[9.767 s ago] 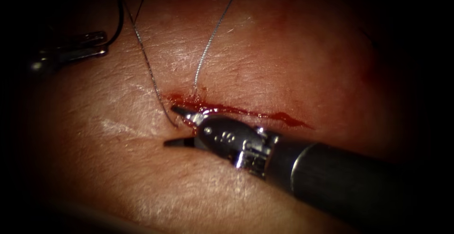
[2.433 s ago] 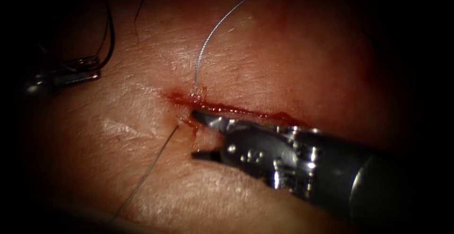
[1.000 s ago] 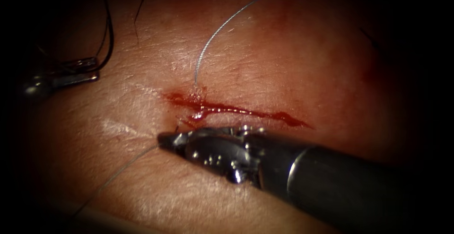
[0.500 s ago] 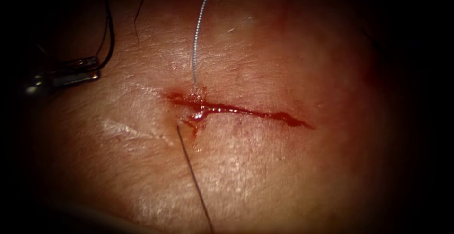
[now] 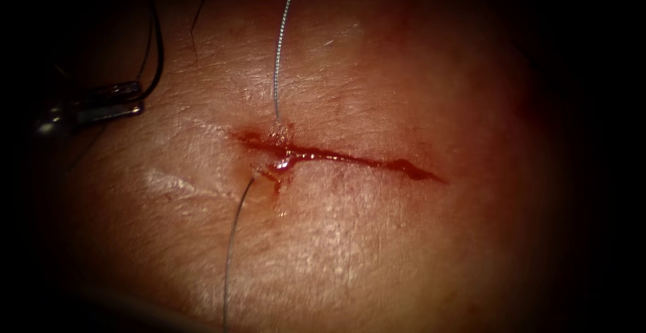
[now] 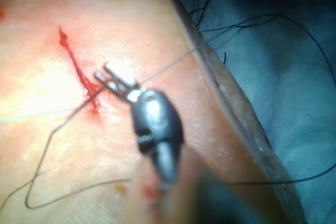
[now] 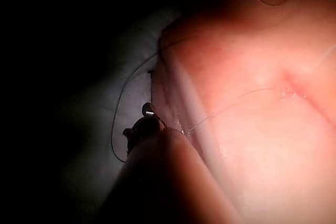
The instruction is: Wound Closure
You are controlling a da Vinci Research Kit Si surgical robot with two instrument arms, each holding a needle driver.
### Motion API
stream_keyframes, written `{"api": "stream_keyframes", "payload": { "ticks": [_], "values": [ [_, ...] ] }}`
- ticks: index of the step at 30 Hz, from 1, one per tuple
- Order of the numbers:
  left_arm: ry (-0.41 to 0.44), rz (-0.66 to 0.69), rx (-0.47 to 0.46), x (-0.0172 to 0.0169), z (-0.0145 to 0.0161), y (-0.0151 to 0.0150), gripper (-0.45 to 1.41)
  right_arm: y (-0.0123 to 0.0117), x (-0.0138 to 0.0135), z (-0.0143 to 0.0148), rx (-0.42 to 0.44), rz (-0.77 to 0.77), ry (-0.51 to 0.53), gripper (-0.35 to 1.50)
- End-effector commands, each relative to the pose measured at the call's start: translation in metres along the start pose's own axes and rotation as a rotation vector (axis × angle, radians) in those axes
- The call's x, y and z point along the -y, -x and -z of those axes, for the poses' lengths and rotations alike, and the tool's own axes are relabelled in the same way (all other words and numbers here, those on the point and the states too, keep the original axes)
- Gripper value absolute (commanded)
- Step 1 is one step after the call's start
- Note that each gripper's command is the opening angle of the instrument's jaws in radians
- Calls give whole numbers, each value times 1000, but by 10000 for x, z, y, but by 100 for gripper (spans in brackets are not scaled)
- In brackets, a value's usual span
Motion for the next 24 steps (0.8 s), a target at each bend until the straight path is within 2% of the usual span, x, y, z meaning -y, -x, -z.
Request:
{"api": "stream_keyframes", "payload": {
  "ticks": [1,5,9,10,14,15,19,24],
  "values": [
    [1,3,3,-7,-1,8,-45,14,-17,7,-7,-14,17,140],
    [3,3,6,-7,-1,8,-45,56,-56,48,-29,-53,78,148],
    [4,3,5,-7,-2,8,-45,89,-78,59,-7,-73,107,146],
    [6,2,6,-8,-4,9,-45,106,-91,53,5,-83,122,145],
    [9,1,7,-9,-5,9,-45,132,-118,23,58,-39,141,141],
    [10,0,7,-9,-5,10,-45,141,-132,1,93,14,147,141],
    [11,0,7,-9,-4,10,-45,158,-161,-48,98,68,138,138],
    [11,0,7,-9,-4,10,-45,178,-179,-90,114,115,153,138]
  ]
}}
